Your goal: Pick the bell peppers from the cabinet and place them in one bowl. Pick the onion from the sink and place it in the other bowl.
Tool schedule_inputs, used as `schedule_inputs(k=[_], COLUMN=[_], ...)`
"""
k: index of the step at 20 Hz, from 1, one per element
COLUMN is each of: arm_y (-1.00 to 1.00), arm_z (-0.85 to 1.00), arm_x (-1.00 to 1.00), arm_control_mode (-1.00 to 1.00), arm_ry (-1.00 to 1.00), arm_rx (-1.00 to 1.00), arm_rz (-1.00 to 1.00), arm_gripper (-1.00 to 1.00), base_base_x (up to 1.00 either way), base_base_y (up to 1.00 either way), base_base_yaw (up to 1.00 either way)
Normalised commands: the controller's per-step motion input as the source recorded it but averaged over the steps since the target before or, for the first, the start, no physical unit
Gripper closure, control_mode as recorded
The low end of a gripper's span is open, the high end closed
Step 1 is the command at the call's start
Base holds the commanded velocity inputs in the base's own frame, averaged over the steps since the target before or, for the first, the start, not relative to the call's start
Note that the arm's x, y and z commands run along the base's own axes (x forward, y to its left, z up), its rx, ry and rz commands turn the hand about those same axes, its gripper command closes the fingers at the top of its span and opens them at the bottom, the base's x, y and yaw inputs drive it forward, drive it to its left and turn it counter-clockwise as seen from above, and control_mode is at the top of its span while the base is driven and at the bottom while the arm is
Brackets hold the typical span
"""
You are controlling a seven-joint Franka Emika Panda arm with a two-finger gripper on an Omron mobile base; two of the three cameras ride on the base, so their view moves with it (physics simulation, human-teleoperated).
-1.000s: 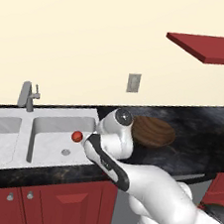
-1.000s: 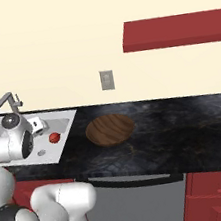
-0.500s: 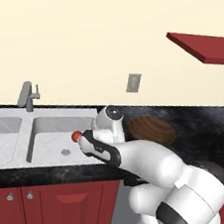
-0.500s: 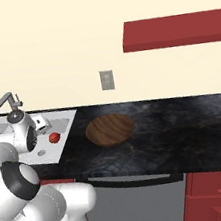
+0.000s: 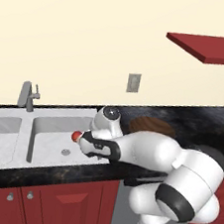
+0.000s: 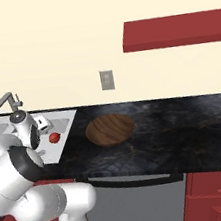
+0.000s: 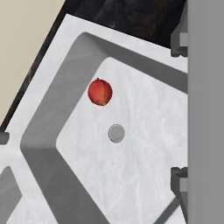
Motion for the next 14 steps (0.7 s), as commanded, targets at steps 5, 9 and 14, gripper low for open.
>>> schedule_inputs(k=[5, 9, 14], arm_y=[0.07, 0.15, 0.23], arm_z=[-0.12, -0.23, -0.17], arm_x=[0.19, 0.39, 0.48], arm_control_mode=[-1.0, -1.0, -1.0], arm_ry=[0.01, 0.01, 0.01], arm_rx=[-0.01, -0.03, -0.03], arm_rz=[0.0, -0.01, -0.03], arm_gripper=[-1.0, -1.0, -1.0], base_base_x=[0.0, 0.0, 0.0], base_base_y=[0.0, 0.0, 0.0], base_base_yaw=[0.0, 0.0, 0.0])
